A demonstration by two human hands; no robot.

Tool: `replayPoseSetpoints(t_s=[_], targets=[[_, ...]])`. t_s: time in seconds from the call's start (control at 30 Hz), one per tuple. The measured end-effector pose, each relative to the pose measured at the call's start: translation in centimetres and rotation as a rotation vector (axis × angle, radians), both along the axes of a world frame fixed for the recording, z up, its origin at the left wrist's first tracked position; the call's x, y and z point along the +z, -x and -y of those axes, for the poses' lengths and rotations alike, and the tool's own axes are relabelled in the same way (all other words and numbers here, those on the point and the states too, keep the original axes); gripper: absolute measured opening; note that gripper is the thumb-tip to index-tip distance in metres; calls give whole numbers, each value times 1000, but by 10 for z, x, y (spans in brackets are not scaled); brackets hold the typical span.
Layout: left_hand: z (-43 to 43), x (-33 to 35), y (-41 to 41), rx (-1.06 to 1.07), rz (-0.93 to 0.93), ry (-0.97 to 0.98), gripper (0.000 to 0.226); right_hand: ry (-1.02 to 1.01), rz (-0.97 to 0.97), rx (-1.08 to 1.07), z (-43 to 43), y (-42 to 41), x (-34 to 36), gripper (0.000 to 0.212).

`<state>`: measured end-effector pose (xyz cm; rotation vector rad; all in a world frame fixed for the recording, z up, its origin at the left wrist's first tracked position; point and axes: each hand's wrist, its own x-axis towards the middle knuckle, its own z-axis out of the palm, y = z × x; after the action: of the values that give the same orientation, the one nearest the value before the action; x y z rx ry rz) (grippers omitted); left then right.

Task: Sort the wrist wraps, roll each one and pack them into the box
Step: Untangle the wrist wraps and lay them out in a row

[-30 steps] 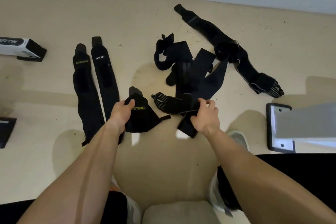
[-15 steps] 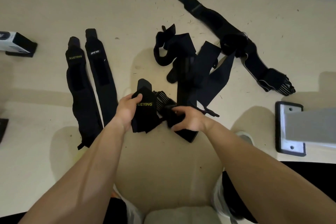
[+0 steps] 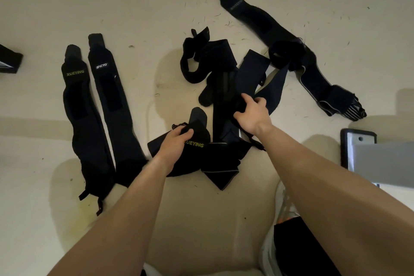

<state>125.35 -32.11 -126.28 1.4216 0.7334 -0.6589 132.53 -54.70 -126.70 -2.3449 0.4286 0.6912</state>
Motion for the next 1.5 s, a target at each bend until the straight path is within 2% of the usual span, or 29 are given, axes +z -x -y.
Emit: replayPoseSetpoints(t_s=[0.07,0.13,0.27,0.37,0.43,0.6,0.67,0.87,0.97,1.13,1.2,1.37,1.5], targets=[[2,-5,-1,25,-15,10,24,-92,-37,-79,3,-6,-5,75],[4,-7,-5,51,-13,23,25,-222,14,-193,2,-9,-9,70],[6,-5,-19,112,21,37,23,-405,174,-552,-2,-11,-11,41],[7,1,-28,161,49,76,24,-472,226,-629,-5,-6,-5,23],[8,5,-31,170,52,125,26,-519,196,-547,-10,4,1,33],[15,14,-29,122,-16,316,37,-685,93,-350,-19,38,15,82],[19,15,-25,83,-41,336,38,-692,73,-305,-25,47,23,92],[21,19,-23,-27,-15,352,39,-731,84,-548,-23,26,40,81],[23,30,-30,-106,67,312,33,-866,43,-724,-10,9,51,72],[30,44,-40,-182,202,223,28,-962,28,-818,-1,-5,68,69],[30,47,-42,-159,263,188,28,-994,38,-806,-1,-5,68,75],[28,62,-52,68,285,275,28,-837,63,-567,-3,16,62,57],[20,62,-54,189,251,394,36,-618,133,-93,-7,19,67,28]])
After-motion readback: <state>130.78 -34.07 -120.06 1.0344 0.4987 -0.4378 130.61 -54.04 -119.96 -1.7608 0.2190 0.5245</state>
